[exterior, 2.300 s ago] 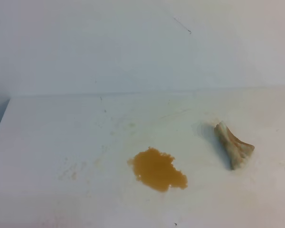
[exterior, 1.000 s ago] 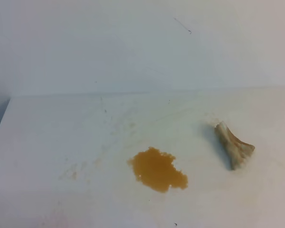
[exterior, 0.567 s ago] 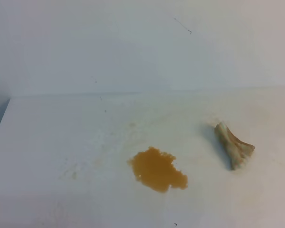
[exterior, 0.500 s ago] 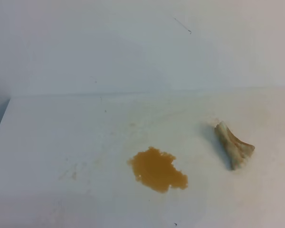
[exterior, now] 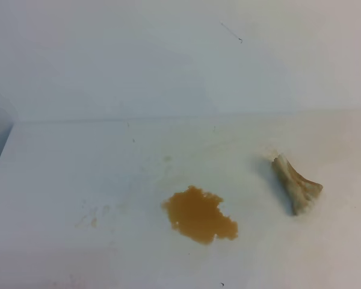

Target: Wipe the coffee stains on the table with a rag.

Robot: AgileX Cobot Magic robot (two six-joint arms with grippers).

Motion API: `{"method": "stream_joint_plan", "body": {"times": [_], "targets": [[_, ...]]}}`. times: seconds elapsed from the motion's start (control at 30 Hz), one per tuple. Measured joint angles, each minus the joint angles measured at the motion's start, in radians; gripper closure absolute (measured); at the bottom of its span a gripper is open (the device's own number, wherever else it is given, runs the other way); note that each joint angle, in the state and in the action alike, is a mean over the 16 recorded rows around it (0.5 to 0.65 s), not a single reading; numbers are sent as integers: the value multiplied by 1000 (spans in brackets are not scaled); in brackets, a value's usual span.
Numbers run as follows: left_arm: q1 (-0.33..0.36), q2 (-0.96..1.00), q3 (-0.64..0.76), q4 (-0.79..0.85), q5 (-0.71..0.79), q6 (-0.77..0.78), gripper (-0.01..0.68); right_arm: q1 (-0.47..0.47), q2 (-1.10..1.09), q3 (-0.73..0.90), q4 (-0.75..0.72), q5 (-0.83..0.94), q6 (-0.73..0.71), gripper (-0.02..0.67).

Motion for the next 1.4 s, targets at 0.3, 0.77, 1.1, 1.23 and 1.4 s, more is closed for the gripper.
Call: {"method": "stream_joint_plan", "body": {"times": [0.3, 0.77, 1.1, 1.23, 1.4], "targets": [[0, -2, 2, 0, -1, 0, 676, 12, 308, -190, -372, -129, 538, 651], [0, -2, 2, 0, -2, 0, 676, 13, 591, -421, -638, -324, 681, 651], [0, 0, 0, 0, -1, 0, 677, 8, 568, -412, -523, 99, 463, 651], [0, 0, 0, 0, -1, 0, 677, -7, 555, -410, -250, 337, 215, 651], [-1, 0, 0, 0, -1, 0, 677, -16, 551, -416, 305, 589, -274, 651]]}}
